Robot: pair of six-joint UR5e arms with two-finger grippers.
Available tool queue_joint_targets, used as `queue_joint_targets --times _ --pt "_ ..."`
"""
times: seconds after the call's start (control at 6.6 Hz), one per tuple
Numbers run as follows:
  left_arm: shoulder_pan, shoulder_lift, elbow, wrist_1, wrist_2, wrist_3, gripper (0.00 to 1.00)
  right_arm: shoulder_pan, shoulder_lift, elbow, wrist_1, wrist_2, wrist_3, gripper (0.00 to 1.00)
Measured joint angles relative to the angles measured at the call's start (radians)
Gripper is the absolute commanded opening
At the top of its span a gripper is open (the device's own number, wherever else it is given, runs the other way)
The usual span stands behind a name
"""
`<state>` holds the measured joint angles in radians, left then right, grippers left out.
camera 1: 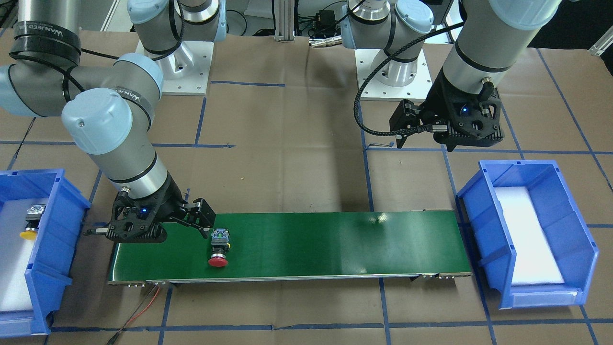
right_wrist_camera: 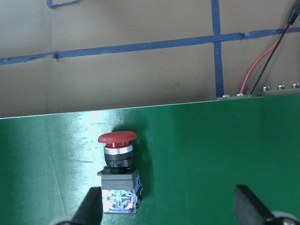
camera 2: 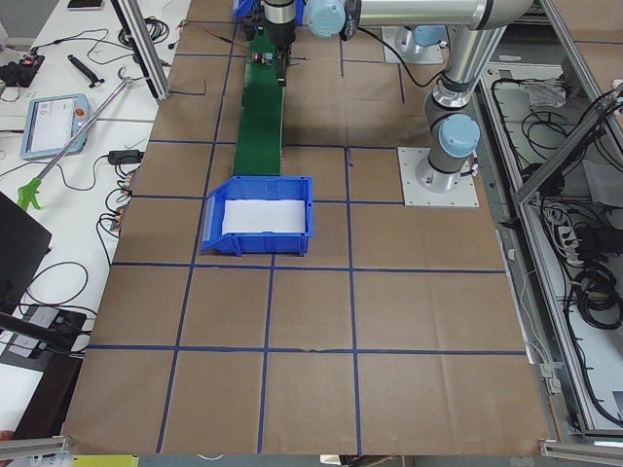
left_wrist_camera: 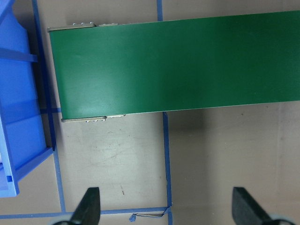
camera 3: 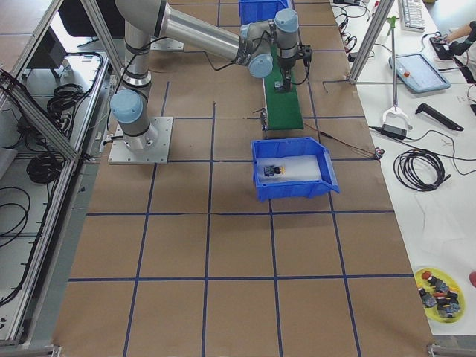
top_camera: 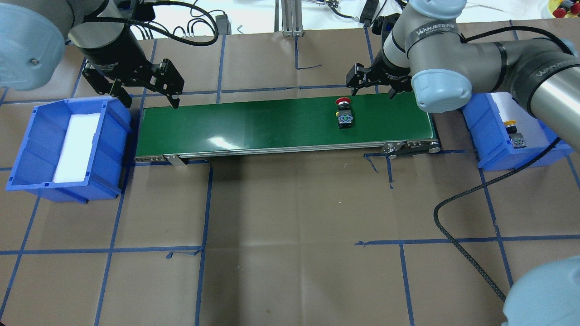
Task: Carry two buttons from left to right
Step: 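Lower the right gripper onto the red-capped button on the belt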
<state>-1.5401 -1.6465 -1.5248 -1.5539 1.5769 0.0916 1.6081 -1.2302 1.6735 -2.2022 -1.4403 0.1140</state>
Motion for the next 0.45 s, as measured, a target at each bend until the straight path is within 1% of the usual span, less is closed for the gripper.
queue_joint_targets --times 0.45 --pt "0.0 0.003 -0.001 -0.001 0.0 0.002 1.0 0.008 0.043 0.018 -0.037 -0.01 0.019 0.99"
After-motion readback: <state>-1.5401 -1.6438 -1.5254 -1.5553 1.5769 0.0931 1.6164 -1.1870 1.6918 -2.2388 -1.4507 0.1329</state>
